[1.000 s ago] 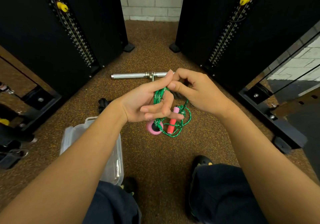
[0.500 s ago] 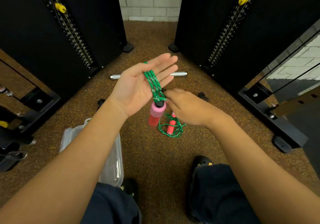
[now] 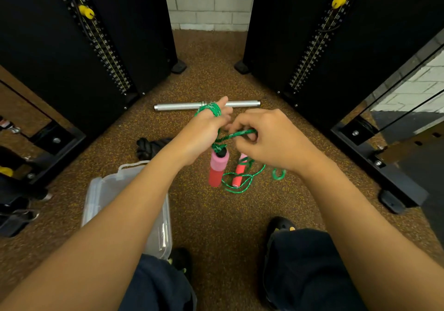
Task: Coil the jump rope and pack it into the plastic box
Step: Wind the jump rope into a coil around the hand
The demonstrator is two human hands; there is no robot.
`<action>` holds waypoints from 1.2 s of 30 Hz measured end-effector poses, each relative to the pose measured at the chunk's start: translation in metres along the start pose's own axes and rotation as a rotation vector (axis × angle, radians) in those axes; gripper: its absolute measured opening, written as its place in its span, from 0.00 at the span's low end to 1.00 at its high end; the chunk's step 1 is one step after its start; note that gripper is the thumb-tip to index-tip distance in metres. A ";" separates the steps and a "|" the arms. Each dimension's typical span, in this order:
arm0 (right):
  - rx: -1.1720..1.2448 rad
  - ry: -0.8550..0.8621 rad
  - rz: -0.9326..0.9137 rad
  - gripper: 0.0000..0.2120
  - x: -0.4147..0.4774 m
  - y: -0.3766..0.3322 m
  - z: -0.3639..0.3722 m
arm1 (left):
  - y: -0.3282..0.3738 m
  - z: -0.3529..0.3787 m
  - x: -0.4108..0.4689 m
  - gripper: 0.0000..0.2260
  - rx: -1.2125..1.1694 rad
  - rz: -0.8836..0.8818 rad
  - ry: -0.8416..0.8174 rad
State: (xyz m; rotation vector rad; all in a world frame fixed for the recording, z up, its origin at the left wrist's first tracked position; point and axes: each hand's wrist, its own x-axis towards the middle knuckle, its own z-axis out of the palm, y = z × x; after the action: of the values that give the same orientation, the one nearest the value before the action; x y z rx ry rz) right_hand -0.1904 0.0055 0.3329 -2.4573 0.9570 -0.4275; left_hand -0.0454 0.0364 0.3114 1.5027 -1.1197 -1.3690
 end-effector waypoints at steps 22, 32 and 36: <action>0.160 -0.085 0.124 0.07 0.001 0.017 -0.001 | 0.023 0.000 -0.011 0.19 -0.789 0.068 -0.430; 0.505 -0.215 0.228 0.09 -0.001 0.024 -0.018 | 0.014 -0.007 -0.011 0.18 0.409 0.214 -0.110; 0.565 -0.220 0.277 0.07 -0.003 0.024 -0.021 | 0.013 -0.007 -0.009 0.11 0.559 0.267 0.058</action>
State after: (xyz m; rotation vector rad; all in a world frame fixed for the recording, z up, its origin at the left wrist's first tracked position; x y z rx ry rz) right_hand -0.2146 -0.0146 0.3382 -1.7935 0.9146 -0.2760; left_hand -0.0400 0.0410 0.3274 1.6783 -1.6895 -0.8602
